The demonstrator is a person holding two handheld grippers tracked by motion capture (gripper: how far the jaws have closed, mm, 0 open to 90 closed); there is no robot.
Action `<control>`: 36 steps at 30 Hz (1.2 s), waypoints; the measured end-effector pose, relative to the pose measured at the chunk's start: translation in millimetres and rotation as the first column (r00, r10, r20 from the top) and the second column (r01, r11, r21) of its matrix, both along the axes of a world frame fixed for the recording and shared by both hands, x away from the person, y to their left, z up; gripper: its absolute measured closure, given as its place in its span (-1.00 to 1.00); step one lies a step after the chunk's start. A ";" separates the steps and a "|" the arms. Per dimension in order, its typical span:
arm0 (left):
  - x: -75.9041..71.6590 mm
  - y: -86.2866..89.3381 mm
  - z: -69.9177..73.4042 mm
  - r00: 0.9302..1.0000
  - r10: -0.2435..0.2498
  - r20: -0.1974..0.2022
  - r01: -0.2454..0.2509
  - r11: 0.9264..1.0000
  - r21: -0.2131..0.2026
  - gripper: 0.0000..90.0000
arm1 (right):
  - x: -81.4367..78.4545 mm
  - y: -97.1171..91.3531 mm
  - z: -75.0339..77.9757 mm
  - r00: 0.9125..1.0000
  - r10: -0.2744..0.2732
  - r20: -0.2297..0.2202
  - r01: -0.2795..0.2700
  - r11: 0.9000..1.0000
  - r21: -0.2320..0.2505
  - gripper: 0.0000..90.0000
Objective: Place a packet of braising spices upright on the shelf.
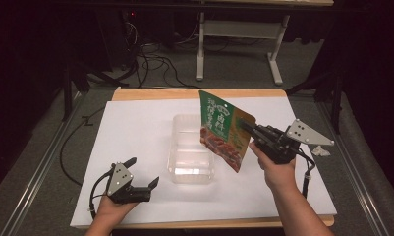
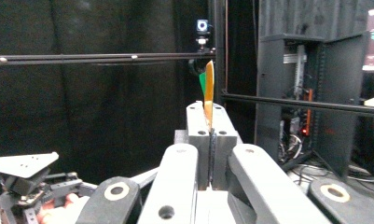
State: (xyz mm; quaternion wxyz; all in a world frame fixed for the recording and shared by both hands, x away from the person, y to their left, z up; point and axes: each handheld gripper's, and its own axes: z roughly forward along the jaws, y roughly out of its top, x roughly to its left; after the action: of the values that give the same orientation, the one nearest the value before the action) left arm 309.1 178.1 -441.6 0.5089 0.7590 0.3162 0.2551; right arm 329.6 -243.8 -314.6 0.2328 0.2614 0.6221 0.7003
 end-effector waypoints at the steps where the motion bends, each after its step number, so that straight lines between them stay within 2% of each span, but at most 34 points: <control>1: 0.0 0.0 -0.1 1.000 0.001 -0.001 -0.001 1.000 -0.001 -0.92 | 0.7 3.5 -0.1 1.000 0.007 -0.001 -0.007 1.000 0.003 1.00; 12: 0.4 0.7 -1.2 1.000 0.008 -0.007 -0.008 1.000 -0.001 -0.92 | 6.0 30.2 -1.9 0.997 0.072 -0.003 -0.072 0.997 -0.005 1.00; 29: 1.5 -0.3 -2.8 1.000 0.004 -0.022 -0.004 1.000 -0.015 -0.92 | 10.6 58.9 -6.4 0.988 0.156 -0.011 -0.156 0.988 -0.020 1.00; 36: 0.9 -0.9 -2.6 1.000 0.002 -0.022 -0.002 1.000 -0.013 -0.92 | 12.7 66.4 -9.0 0.985 0.173 -0.015 -0.174 0.984 -0.026 1.00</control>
State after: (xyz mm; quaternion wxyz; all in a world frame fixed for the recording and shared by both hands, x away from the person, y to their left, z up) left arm 310.0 177.2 -444.2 0.5098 0.7583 0.3242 0.2451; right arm 342.3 -177.4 -323.6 0.1703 0.2076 0.6534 0.7078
